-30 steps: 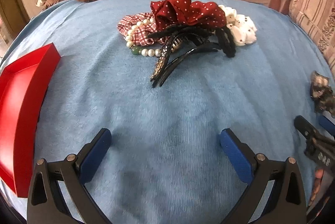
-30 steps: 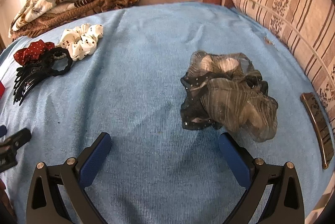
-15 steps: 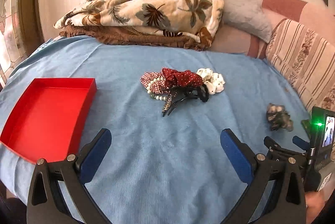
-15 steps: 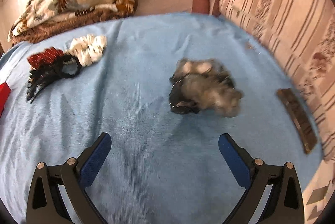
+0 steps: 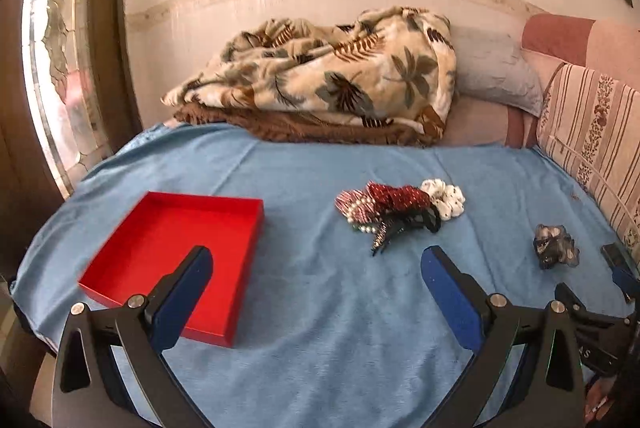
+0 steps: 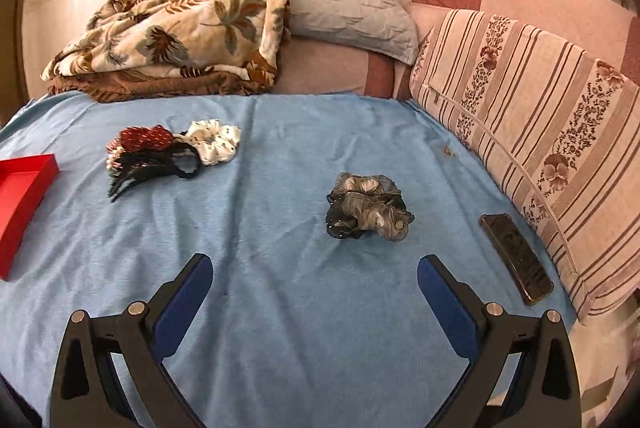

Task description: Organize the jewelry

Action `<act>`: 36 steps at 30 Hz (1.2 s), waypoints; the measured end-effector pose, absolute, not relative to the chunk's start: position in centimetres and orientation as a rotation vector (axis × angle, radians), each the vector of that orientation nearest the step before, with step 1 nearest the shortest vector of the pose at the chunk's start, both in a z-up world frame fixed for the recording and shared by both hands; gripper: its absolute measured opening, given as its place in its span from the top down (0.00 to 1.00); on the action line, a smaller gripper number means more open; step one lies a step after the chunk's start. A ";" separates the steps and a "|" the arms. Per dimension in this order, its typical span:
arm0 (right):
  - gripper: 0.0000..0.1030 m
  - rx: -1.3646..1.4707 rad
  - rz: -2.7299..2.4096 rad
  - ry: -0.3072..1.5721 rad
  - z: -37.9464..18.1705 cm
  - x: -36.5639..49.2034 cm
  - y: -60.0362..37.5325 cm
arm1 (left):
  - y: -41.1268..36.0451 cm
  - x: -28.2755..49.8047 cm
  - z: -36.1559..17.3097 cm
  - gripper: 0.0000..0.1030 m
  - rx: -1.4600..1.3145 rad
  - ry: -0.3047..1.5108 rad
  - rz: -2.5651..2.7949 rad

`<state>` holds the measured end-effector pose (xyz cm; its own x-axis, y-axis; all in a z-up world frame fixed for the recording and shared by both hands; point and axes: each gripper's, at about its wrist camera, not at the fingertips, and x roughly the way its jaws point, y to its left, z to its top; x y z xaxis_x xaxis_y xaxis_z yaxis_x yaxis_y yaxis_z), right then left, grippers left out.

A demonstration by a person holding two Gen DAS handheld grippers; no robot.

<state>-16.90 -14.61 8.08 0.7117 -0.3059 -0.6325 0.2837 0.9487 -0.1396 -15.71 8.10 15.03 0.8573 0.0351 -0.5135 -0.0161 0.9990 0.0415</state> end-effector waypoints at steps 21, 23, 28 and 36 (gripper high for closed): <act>0.00 -0.061 -0.335 0.509 12.8 -21.2 -11.9 | 7.4 -18.9 16.7 0.00 0.045 0.505 -0.052; 0.00 -0.055 -0.335 0.496 12.9 -21.4 -12.0 | 7.3 -19.0 16.9 0.00 0.048 0.489 -0.050; 0.00 -0.051 -0.341 0.461 13.3 -21.8 -12.1 | 7.0 -19.5 17.4 0.00 0.058 0.456 -0.045; 0.00 -0.047 -0.339 0.459 13.3 -22.0 -12.2 | 7.2 -19.7 17.4 0.00 0.066 0.440 -0.034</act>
<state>-21.99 -12.17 13.35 0.8416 -0.3311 -0.4266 0.3102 0.9431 -0.1199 -19.66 7.19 17.41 0.9044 -0.0187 -0.4264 0.0471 0.9973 0.0562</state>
